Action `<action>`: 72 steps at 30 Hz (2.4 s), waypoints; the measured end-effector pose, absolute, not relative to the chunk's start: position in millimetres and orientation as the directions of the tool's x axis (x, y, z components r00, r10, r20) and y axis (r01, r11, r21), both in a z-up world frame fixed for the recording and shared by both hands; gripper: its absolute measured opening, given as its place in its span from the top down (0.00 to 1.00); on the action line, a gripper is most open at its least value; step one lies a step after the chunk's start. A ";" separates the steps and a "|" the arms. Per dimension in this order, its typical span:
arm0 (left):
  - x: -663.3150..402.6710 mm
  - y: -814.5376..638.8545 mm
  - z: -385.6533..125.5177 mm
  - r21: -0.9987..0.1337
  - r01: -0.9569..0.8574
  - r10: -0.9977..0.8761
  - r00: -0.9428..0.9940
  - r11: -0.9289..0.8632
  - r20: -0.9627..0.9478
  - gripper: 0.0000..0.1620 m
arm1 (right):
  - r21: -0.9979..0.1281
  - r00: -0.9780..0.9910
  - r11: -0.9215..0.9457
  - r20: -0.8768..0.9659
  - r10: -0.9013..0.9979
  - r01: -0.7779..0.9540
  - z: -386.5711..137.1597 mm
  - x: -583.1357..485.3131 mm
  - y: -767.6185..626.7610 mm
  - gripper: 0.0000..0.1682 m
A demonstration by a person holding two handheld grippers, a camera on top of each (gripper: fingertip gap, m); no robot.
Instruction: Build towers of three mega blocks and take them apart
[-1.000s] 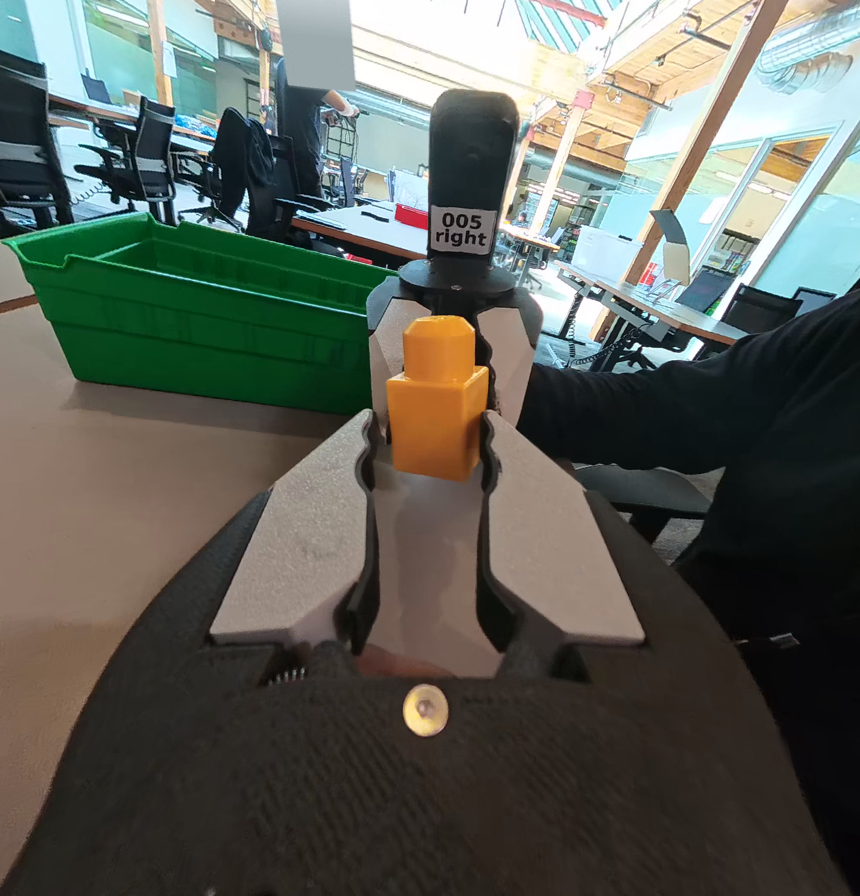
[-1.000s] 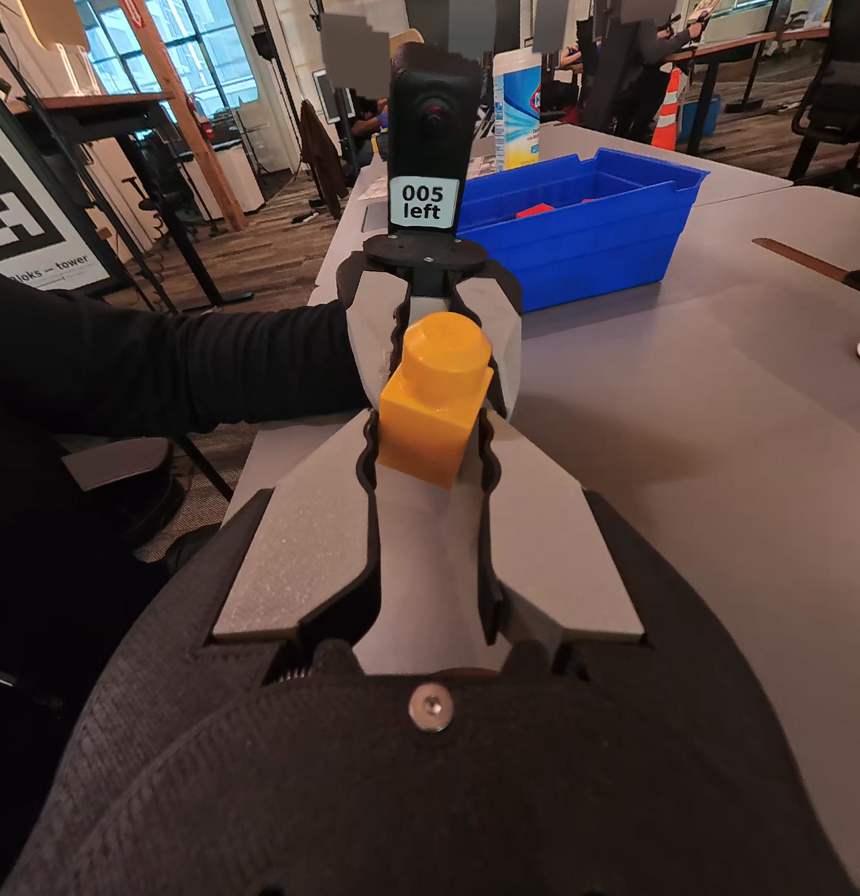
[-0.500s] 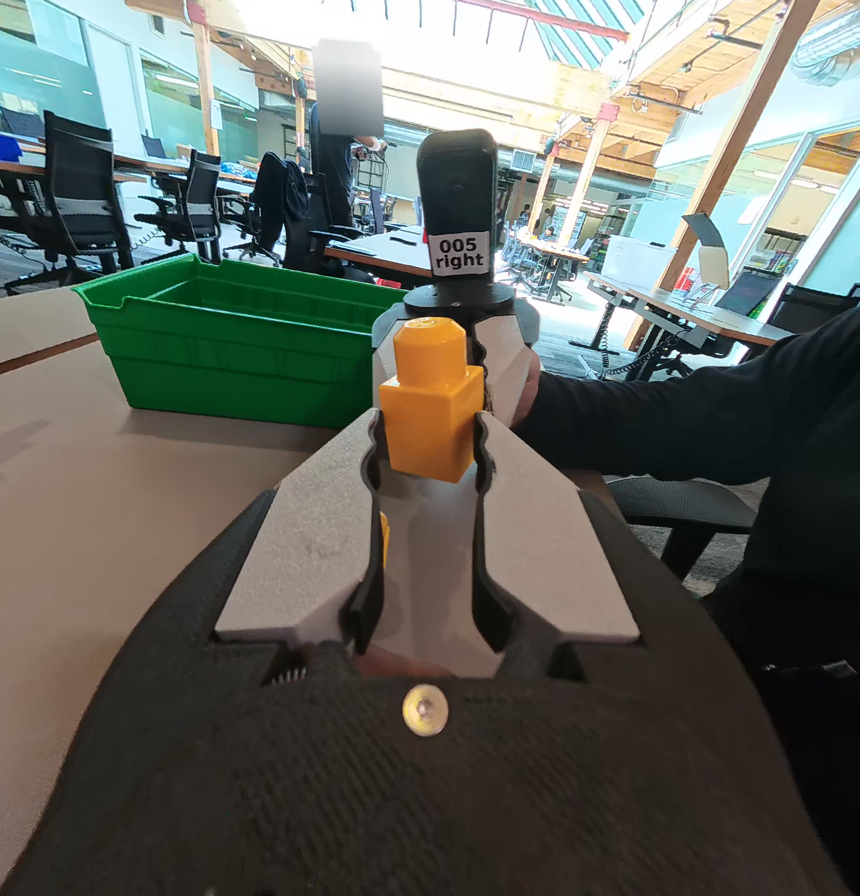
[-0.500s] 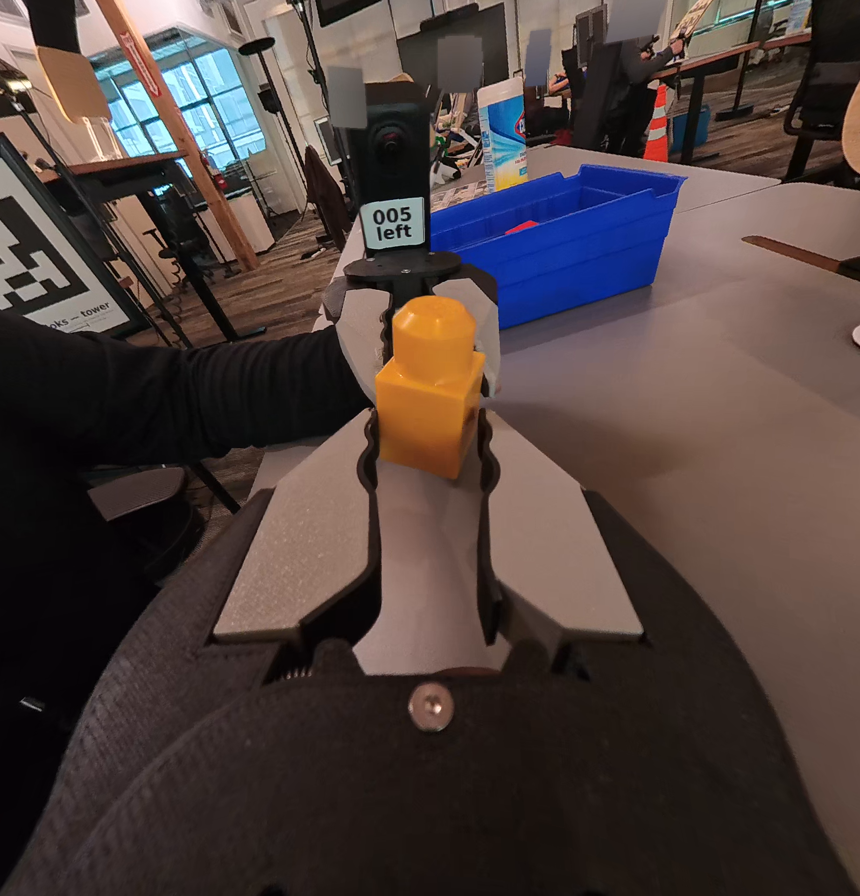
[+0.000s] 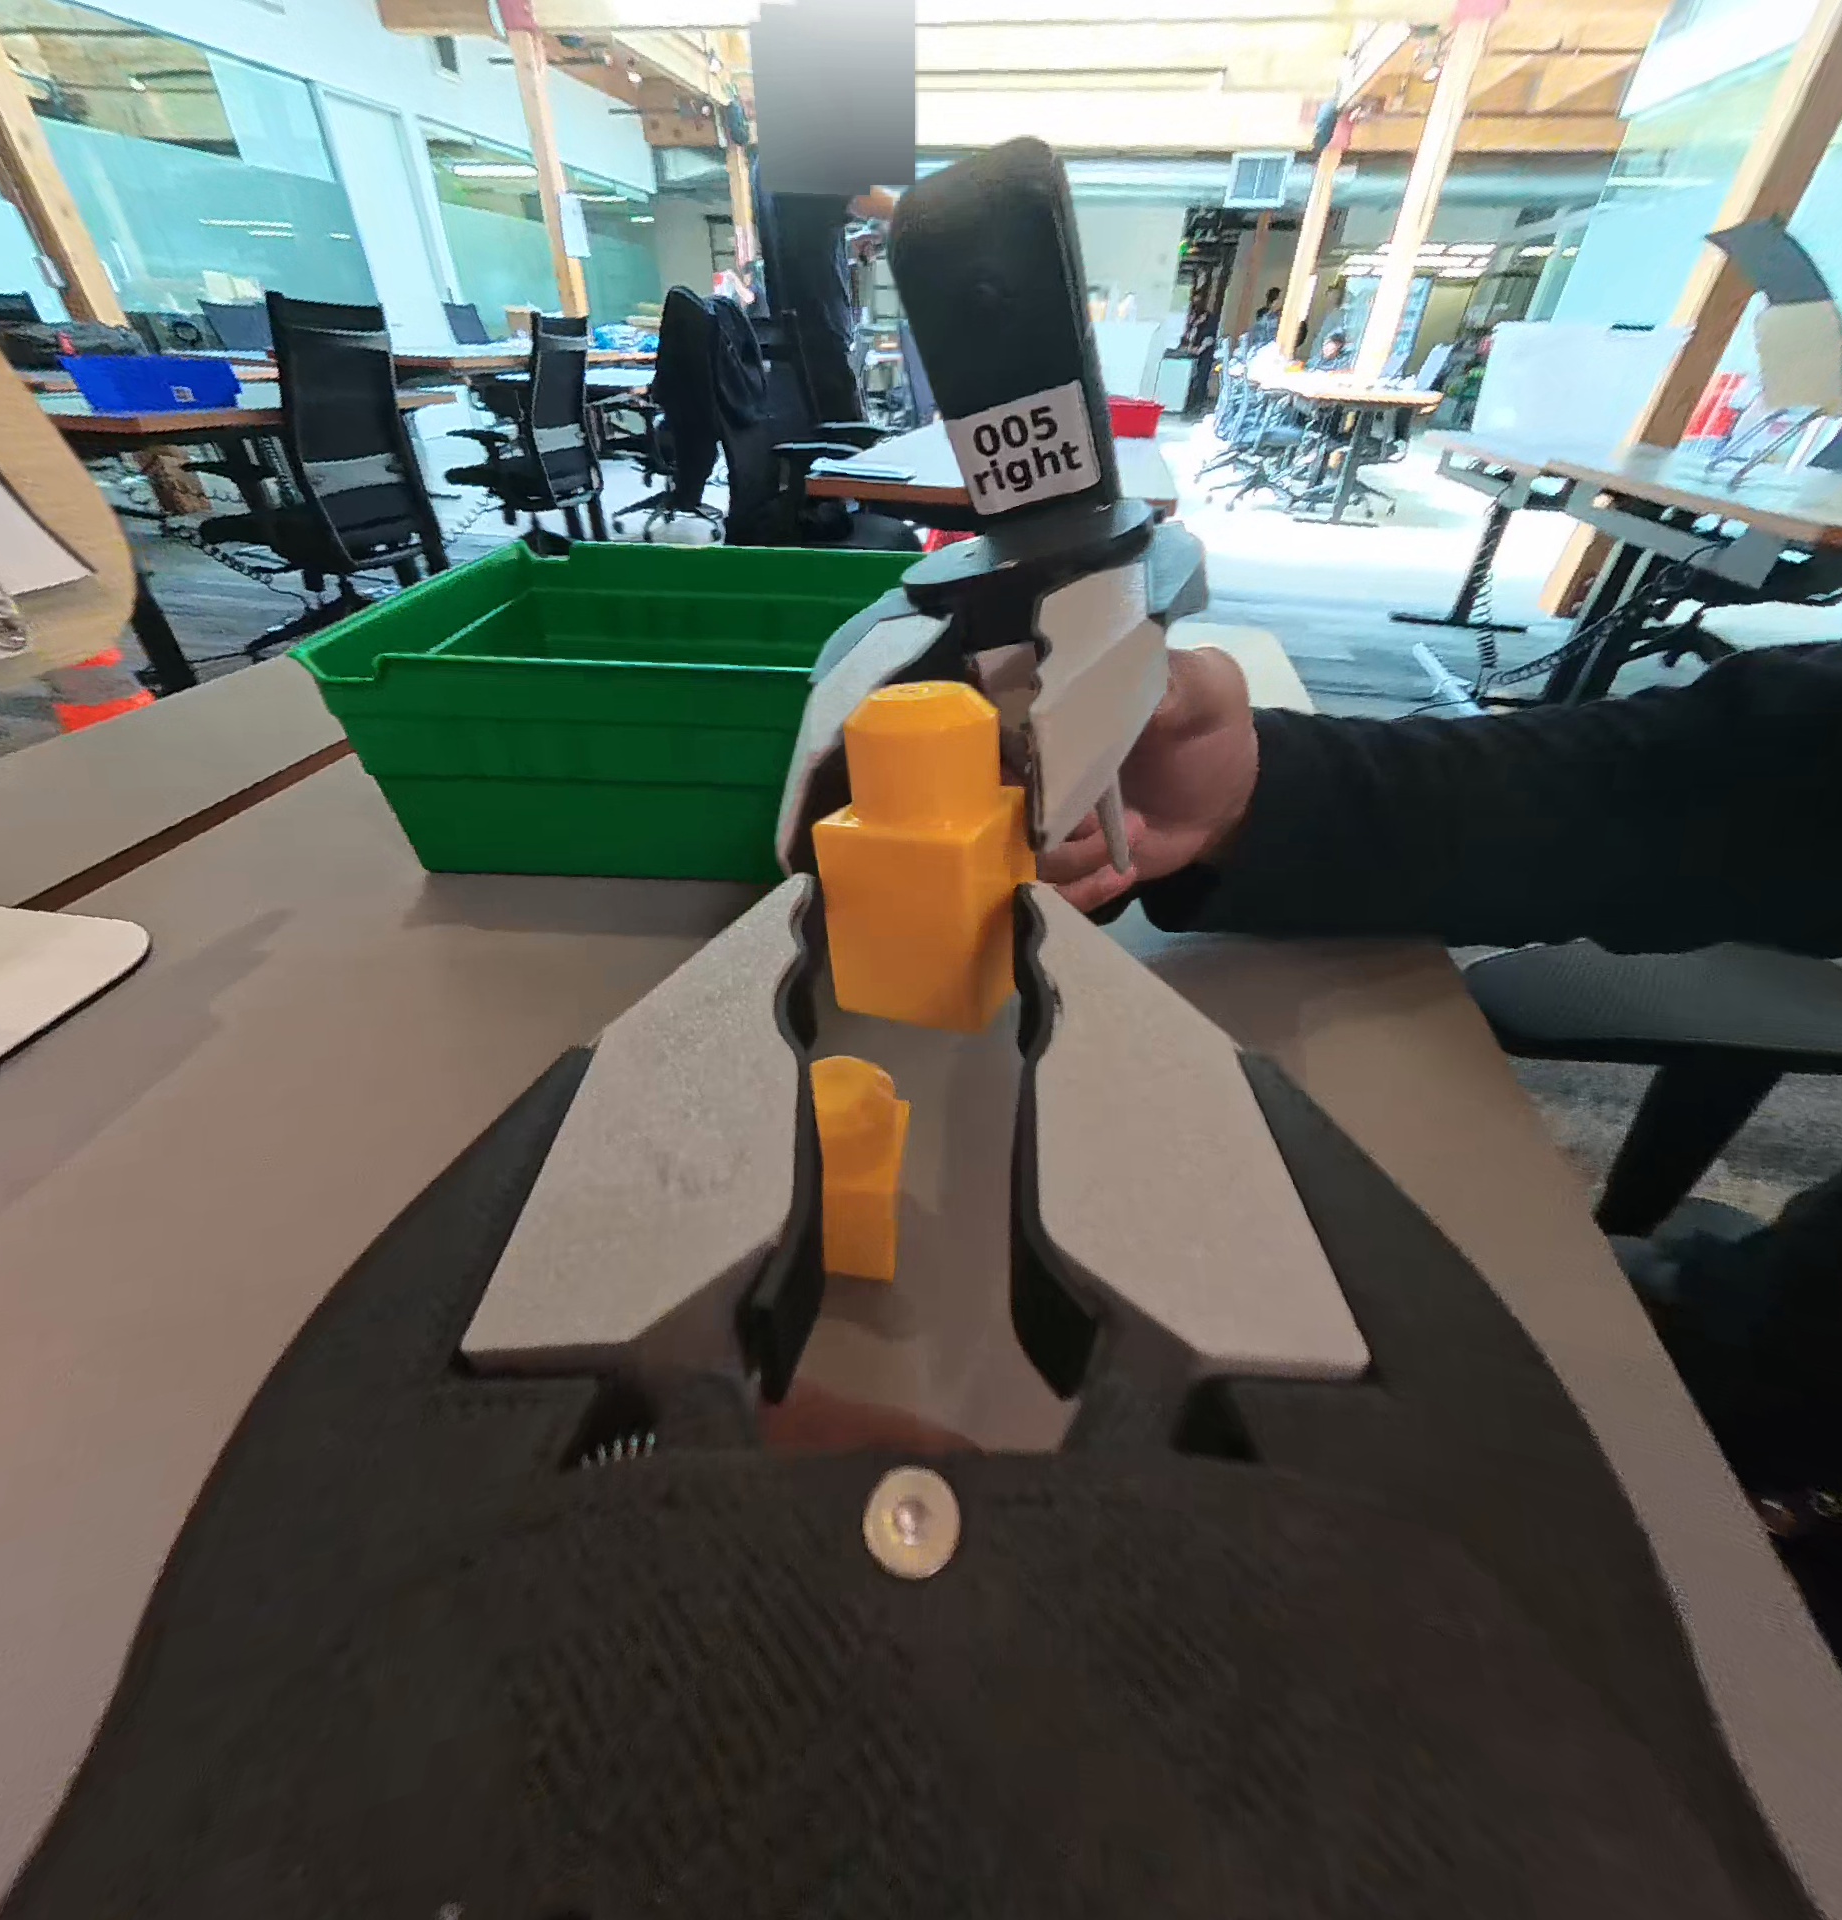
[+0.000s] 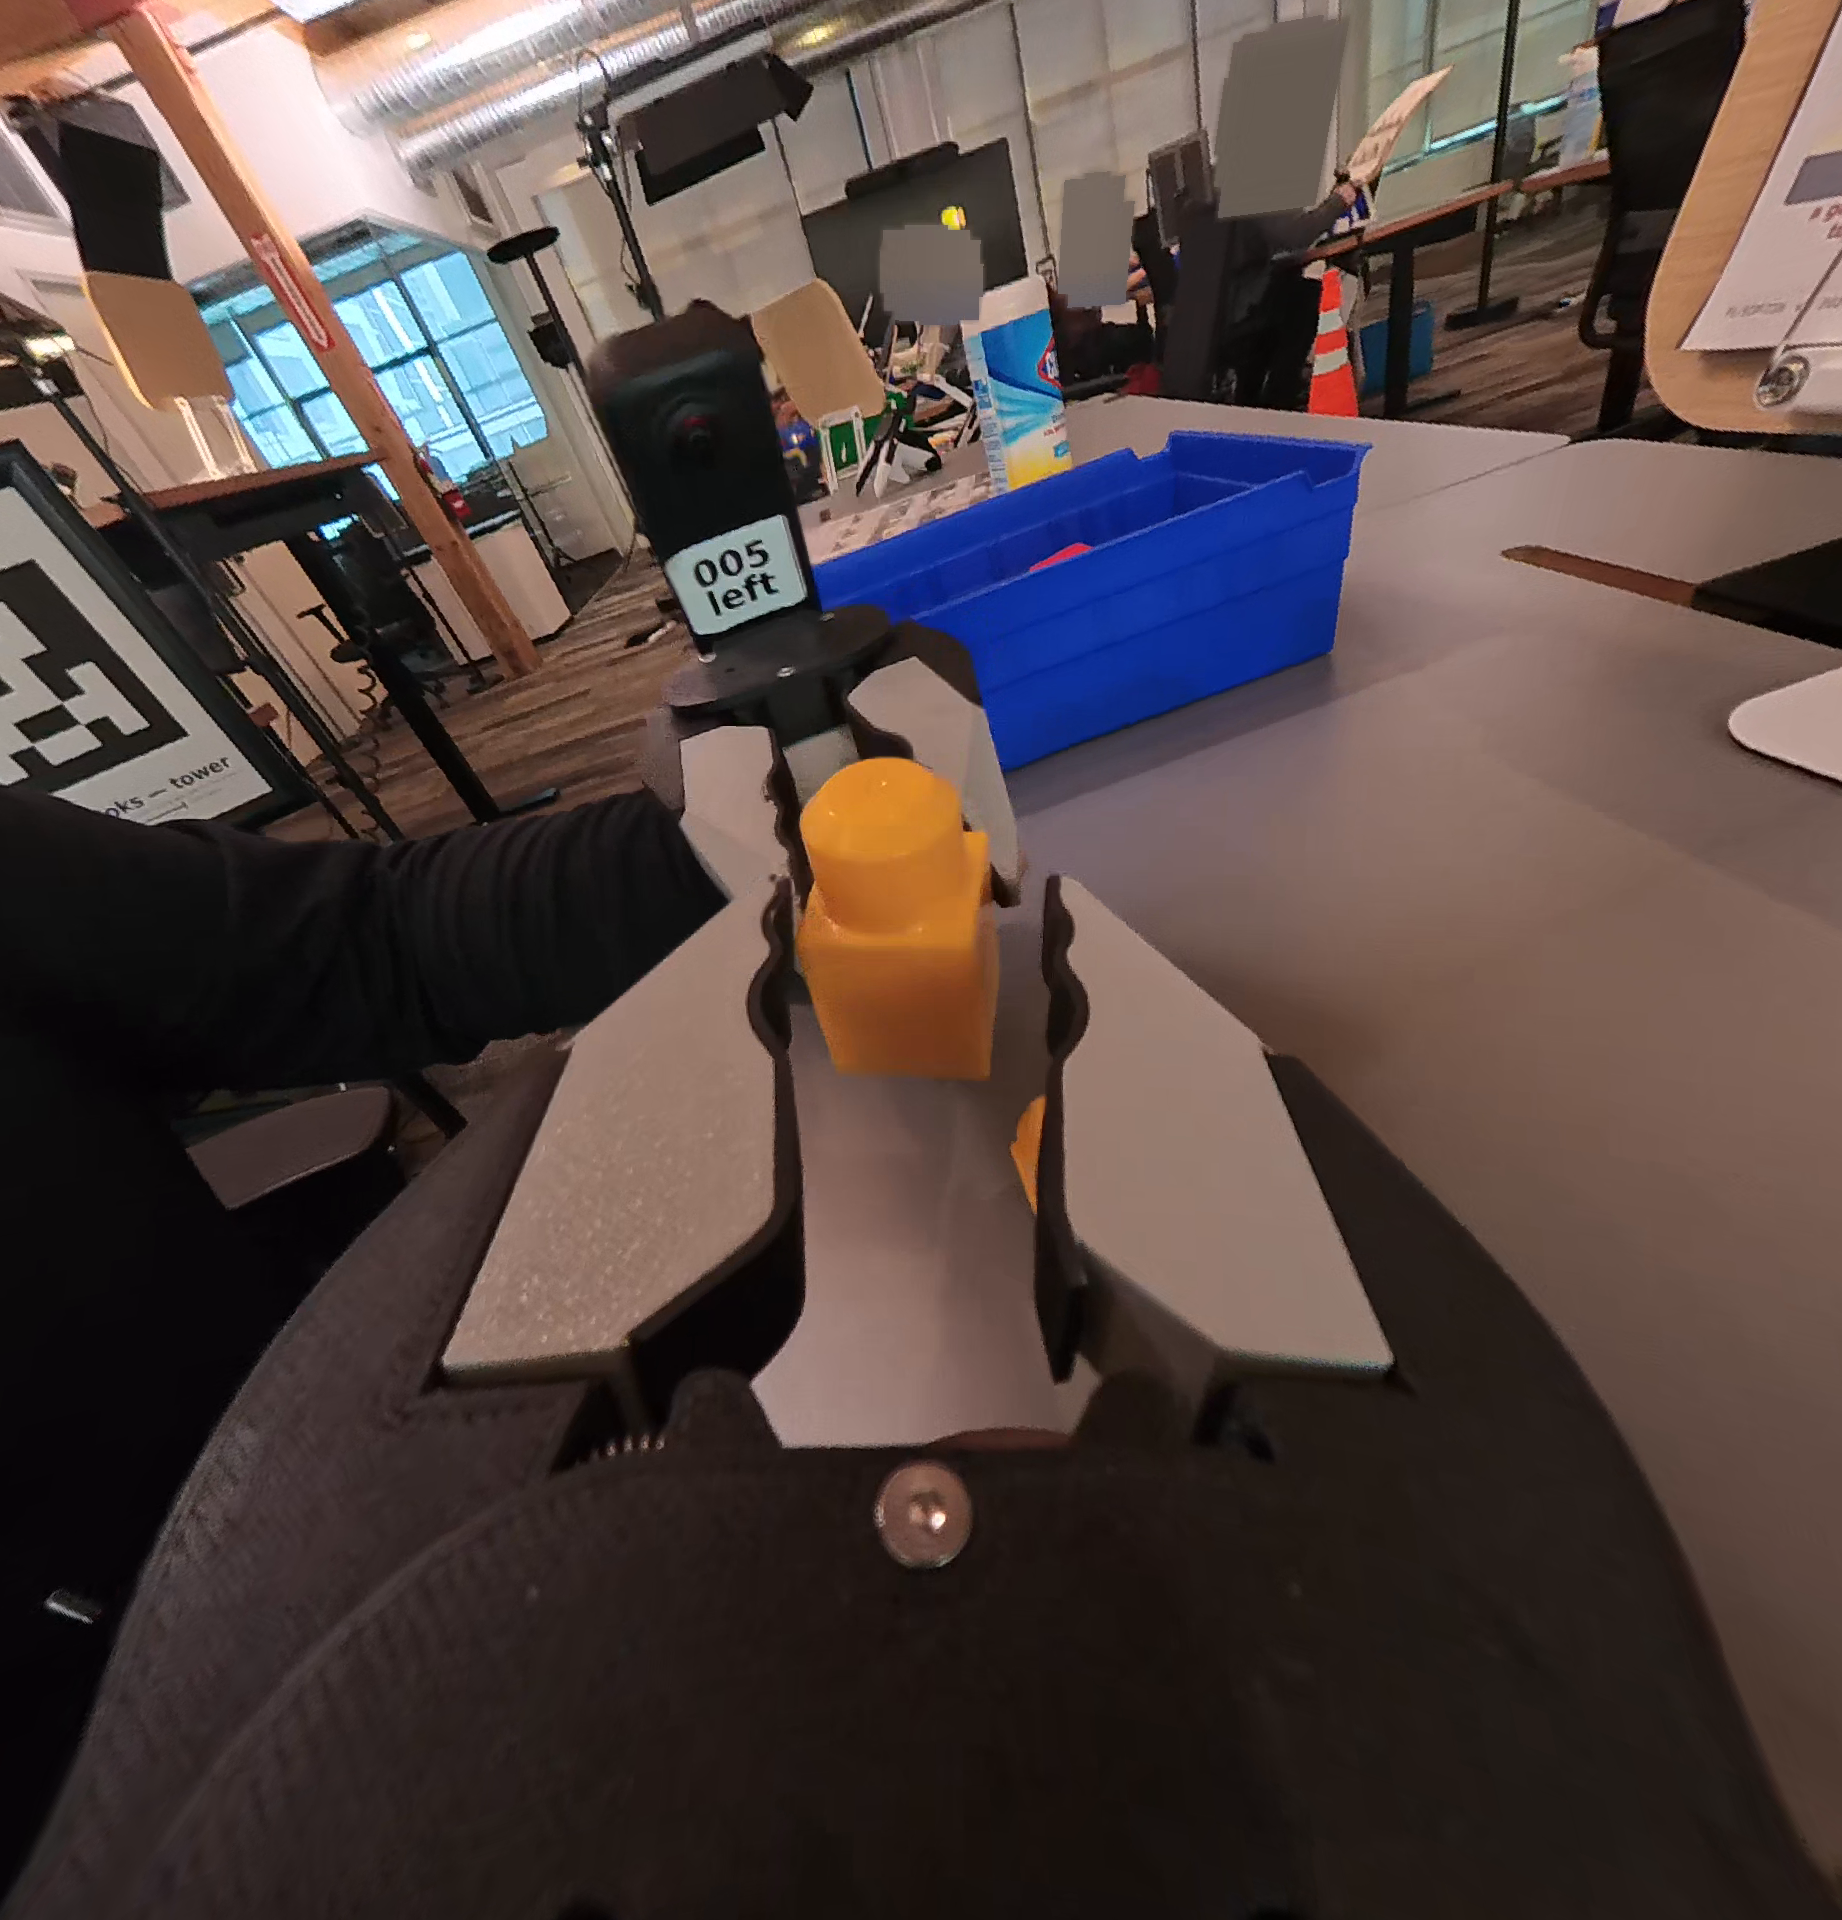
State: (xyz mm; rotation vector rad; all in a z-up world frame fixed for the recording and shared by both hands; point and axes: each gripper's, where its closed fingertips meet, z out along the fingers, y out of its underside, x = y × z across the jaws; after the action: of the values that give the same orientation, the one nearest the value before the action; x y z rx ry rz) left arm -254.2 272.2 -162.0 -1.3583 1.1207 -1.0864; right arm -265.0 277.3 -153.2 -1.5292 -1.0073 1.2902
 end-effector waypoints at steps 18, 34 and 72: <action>-263.2 287.9 -232.1 -0.908 -0.389 -0.975 0.210 -0.155 0.077 0.61 | -0.968 0.177 -0.202 -0.175 0.969 0.149 -167.5 -262.6 280.6 0.81; -244.2 299.6 -277.2 -0.757 -0.631 -0.970 0.243 -0.170 0.015 0.78 | -0.973 0.168 -0.190 -0.167 0.972 0.131 -159.4 -259.8 282.0 0.81; -250.6 220.3 -261.1 -0.803 -0.590 -0.978 -0.103 -0.088 0.183 0.79 | -0.892 -0.038 -0.134 -0.167 0.985 0.431 -202.8 -266.6 232.8 0.81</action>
State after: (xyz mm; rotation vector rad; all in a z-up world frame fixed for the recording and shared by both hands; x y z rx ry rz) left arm -250.6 220.3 -261.1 -1.7002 1.7161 -1.0774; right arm -266.6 232.8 -202.8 -1.6181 -1.5122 1.1411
